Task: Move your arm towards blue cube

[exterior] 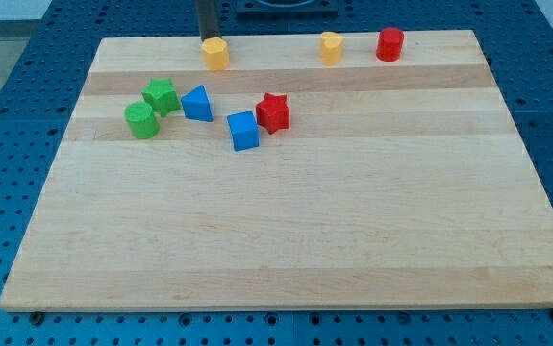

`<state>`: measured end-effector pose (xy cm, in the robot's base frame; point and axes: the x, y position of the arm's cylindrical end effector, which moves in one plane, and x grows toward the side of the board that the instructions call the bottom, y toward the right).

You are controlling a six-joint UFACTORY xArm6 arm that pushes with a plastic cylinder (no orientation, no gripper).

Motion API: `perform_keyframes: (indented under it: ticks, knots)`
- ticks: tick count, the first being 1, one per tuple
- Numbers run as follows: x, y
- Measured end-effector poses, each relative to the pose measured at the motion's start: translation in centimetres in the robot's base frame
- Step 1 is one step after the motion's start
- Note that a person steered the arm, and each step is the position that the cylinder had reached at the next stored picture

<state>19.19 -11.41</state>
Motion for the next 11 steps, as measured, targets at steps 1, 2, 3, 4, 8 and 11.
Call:
perform_keyframes:
  ticks: [1,2,3,4,8,11]
  knots:
    - [0.0,5.9]
    - [1.3,11.1]
    - [4.8,10.1]
    - [7.5,9.2]
    - [20.5,10.6]
    - [20.6,8.2]
